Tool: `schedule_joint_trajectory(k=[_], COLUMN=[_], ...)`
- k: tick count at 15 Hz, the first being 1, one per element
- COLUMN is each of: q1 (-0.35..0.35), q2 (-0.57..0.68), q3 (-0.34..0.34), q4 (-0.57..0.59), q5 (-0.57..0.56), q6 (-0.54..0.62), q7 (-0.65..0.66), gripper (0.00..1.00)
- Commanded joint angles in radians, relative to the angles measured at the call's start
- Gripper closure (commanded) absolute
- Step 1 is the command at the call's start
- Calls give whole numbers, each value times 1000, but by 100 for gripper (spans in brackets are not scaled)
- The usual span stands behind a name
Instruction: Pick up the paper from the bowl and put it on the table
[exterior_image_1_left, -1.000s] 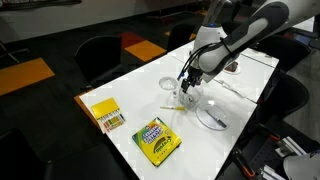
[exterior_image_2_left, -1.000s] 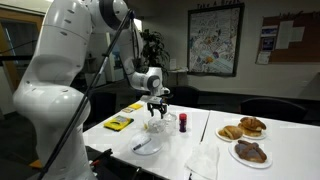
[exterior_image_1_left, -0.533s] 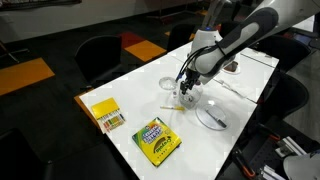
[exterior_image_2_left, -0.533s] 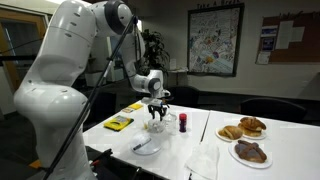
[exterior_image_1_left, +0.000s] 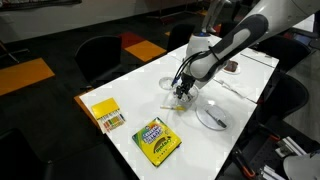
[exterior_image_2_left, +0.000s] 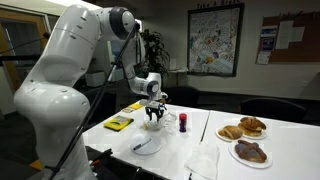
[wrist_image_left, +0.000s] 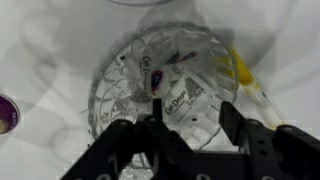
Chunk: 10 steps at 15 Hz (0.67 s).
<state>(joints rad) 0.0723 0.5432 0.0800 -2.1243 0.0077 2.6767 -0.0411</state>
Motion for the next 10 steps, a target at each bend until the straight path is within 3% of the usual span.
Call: schedule_joint_trajectory(k=[1,2,9,10], q1=[-4,2,16,12], q2=[18,7,-61,-66], q3=[12,7,-21,-20], q4=[-3,-18,-145,-166], q5=[15,12,21,28], q6=[13,19,67,81], q7=[8,21,144,157], gripper=[41,44,43,66])
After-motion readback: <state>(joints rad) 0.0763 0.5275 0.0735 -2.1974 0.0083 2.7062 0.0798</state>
